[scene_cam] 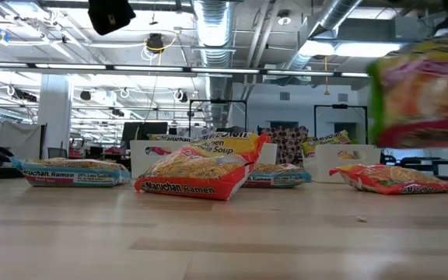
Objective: Sort Maruchan noodles
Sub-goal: Put the green noodle pack into the right white bin
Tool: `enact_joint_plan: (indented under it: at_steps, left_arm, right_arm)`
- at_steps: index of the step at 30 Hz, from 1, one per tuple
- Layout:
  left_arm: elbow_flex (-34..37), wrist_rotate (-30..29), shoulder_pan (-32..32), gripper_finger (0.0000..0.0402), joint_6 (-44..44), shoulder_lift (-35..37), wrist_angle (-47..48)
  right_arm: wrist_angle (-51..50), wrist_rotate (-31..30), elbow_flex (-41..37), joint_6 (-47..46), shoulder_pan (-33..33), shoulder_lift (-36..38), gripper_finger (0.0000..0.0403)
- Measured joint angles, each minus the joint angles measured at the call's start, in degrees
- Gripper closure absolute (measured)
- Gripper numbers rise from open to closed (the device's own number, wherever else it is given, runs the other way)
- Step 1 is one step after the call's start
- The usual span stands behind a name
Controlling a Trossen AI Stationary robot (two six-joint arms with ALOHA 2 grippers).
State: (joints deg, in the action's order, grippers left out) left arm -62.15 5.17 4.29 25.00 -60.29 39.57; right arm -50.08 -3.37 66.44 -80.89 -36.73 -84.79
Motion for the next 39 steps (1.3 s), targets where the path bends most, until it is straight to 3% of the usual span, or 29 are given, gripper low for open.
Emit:
enact_joint_plan:
  at_steps: [7, 12, 27, 33, 39]
  left_arm:
    - [0.0, -0.1, -5.6, 0.0253, -3.4, 0.0, 0.0]
    - [0.0, 0.0, -10.6, 0.0253, -5.3, 0.0, 0.0]
    - [0.0, 0.0, -23.3, 0.0253, -5.0, 0.0, -0.5]
    - [0.0, 0.0, -26.6, 0.0253, -5.0, 0.0, -0.5]
    - [0.0, -0.4, -29.5, 0.0253, -4.9, 0.0, -0.5]
  right_arm:
    - [-10.9, -1.8, 7.0, 11.5, 8.3, 0.0, 0.0402]
    - [-16.7, -2.8, 11.2, 25.7, 17.2, 0.0, 0.0402]
    - [-22.0, -1.3, 19.5, 78.1, 56.6, 0.5, 0.0402]
    - [-21.9, -1.3, 20.2, 93.5, 70.6, 0.2, 0.0402]
    - [-21.4, -4.3, 20.2, 103.5, 78.7, -0.8, 0.0402]
